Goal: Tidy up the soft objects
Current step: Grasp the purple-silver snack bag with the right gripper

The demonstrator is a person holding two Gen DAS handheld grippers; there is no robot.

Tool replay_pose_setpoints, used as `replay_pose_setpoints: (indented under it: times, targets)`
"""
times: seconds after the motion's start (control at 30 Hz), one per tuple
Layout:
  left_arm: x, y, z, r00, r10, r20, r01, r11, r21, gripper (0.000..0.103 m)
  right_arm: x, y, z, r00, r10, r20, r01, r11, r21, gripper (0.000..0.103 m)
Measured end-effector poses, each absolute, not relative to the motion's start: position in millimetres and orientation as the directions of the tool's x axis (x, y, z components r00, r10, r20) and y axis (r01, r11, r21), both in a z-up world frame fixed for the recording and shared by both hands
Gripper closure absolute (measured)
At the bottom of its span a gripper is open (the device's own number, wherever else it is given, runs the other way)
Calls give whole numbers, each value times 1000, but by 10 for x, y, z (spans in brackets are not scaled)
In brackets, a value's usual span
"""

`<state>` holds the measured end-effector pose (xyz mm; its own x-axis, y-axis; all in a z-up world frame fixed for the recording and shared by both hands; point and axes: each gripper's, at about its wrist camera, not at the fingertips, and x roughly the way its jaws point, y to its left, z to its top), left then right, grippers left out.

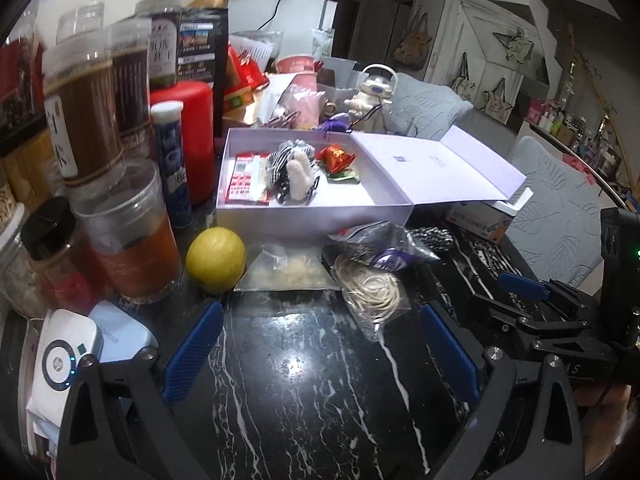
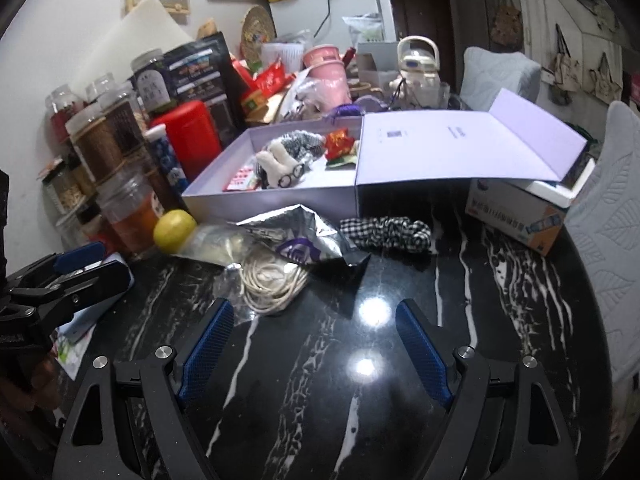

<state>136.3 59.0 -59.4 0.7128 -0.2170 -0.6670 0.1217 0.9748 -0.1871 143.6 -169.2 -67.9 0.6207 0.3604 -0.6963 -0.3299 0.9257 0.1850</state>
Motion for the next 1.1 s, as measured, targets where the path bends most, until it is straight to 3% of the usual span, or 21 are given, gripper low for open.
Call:
replay_pose_setpoints:
  times: [0.9, 0.97, 1.0, 1.1]
  targets:
    - [1909, 751, -835, 674, -214, -707, 64, 971, -232, 3, 2601, -1001, -1059, 431, 422, -797, -599, 795, 97, 20]
    - [1912, 760, -841, 674, -212, -707, 60, 970, -234, 3, 2620, -965, -1111, 417, 418, -807, -611, 786, 91, 26]
    - [1906, 765, -842, 675, -213, -706, 58, 970, -237, 3, 2617, -960, -1120, 423, 411, -808, -614, 786, 78, 37]
    - [1885, 763, -837, 677, -217, -703, 57, 968, -245, 3, 2601, -996, -1120, 418, 418, -806, -611, 787, 92, 42]
